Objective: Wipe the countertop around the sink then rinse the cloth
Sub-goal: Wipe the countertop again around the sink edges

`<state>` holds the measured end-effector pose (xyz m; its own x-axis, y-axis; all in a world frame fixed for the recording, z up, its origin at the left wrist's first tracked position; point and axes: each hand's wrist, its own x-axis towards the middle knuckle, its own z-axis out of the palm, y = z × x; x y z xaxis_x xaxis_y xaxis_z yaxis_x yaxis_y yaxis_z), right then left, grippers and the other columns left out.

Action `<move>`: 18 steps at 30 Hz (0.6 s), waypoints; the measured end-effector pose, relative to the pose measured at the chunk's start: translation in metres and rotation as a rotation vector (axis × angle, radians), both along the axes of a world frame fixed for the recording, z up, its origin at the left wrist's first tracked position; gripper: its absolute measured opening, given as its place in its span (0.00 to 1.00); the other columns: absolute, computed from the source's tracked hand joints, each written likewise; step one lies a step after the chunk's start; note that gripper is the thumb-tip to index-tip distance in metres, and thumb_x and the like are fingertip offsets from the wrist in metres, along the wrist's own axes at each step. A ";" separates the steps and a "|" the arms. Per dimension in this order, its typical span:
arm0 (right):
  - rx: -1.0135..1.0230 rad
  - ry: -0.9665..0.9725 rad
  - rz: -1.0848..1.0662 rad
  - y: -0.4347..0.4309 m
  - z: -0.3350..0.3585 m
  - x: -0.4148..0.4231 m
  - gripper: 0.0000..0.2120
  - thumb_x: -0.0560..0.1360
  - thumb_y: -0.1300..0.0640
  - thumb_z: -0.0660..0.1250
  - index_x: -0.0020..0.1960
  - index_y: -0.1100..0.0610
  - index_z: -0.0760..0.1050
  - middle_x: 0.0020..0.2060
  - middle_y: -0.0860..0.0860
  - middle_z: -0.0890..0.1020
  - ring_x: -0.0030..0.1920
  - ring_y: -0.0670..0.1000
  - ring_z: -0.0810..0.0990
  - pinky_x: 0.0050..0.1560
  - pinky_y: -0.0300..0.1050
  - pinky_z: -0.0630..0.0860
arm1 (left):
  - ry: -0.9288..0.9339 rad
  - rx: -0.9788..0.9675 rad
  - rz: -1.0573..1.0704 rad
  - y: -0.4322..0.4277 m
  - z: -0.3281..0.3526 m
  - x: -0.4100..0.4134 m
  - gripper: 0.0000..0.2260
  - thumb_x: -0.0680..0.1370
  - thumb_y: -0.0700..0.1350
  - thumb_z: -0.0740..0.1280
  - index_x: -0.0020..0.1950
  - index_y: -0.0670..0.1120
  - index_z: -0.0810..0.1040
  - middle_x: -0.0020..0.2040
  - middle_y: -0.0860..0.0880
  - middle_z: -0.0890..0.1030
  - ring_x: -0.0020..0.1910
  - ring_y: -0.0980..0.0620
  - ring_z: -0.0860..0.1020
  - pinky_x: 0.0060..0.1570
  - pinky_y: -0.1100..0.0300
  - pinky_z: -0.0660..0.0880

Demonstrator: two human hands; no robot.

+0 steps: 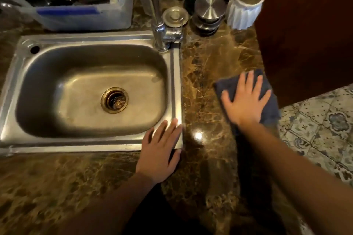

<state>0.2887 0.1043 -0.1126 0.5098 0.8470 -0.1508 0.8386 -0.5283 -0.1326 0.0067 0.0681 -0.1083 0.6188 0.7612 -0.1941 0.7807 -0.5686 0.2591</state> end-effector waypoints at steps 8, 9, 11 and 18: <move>0.048 -0.006 -0.070 0.081 -0.005 0.031 0.38 0.77 0.36 0.48 0.79 0.57 0.46 0.79 0.55 0.46 0.77 0.61 0.42 0.73 0.69 0.41 | -0.030 0.014 -0.014 0.000 -0.003 0.000 0.27 0.80 0.56 0.56 0.78 0.53 0.56 0.79 0.54 0.54 0.77 0.51 0.54 0.71 0.48 0.51; 0.043 -0.010 -0.053 0.077 -0.005 0.030 0.38 0.77 0.36 0.48 0.79 0.57 0.45 0.79 0.55 0.46 0.78 0.61 0.42 0.73 0.69 0.41 | -0.033 0.017 -0.015 0.000 -0.003 0.000 0.27 0.80 0.55 0.56 0.78 0.53 0.56 0.79 0.54 0.54 0.77 0.50 0.54 0.71 0.48 0.52; 0.050 -0.005 -0.004 0.064 -0.003 0.027 0.38 0.76 0.36 0.46 0.79 0.56 0.46 0.79 0.54 0.47 0.78 0.60 0.42 0.72 0.69 0.41 | -0.036 0.030 -0.020 -0.001 -0.003 0.001 0.27 0.80 0.55 0.56 0.78 0.52 0.57 0.79 0.54 0.55 0.77 0.50 0.55 0.71 0.48 0.53; 0.057 -0.011 0.070 -0.042 0.003 -0.027 0.35 0.76 0.37 0.47 0.78 0.53 0.52 0.79 0.52 0.51 0.78 0.57 0.45 0.73 0.68 0.43 | -0.054 0.063 -0.043 -0.001 -0.005 -0.001 0.27 0.79 0.55 0.57 0.77 0.51 0.60 0.78 0.51 0.58 0.76 0.49 0.57 0.70 0.44 0.61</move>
<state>0.2614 0.0626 -0.1096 0.4504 0.8876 -0.0961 0.8748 -0.4603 -0.1514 0.0062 0.0670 -0.1131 0.6593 0.7435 -0.1121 0.7411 -0.6176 0.2633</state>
